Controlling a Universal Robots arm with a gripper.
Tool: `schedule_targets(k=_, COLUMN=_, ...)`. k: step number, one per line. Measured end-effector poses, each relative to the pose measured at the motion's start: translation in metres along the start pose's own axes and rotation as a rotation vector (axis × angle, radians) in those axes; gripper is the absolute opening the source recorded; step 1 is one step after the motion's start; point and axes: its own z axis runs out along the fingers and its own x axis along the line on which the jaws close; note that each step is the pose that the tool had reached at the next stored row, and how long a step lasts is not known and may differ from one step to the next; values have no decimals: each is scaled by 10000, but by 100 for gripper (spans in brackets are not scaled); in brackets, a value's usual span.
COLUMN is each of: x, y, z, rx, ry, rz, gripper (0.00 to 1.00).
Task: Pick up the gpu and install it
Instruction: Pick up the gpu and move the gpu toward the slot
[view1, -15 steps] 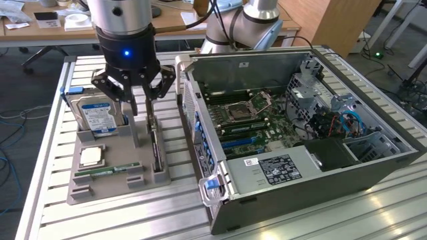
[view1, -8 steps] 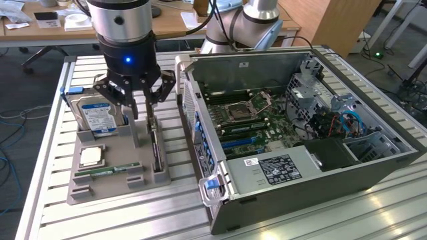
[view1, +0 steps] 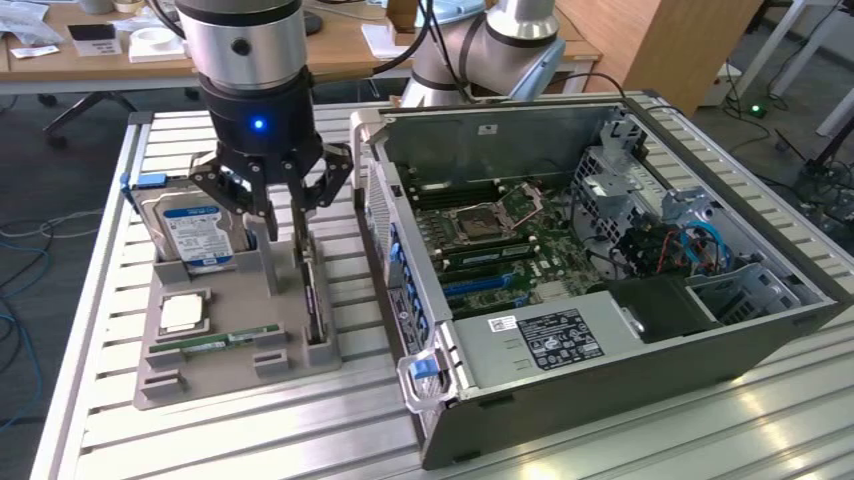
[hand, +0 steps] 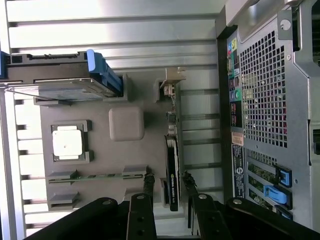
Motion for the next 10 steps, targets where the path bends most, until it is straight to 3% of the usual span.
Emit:
schedule_targets(k=4, x=0, y=0, z=0, rx=0, ry=0, rz=0, gripper=36)
schedule_targets(k=7, x=0, y=0, z=0, rx=0, ry=0, rz=0, gripper=49)
schedule_targets(k=10, x=0, y=0, z=13, rx=-2, ry=-2, rz=0, gripper=49)
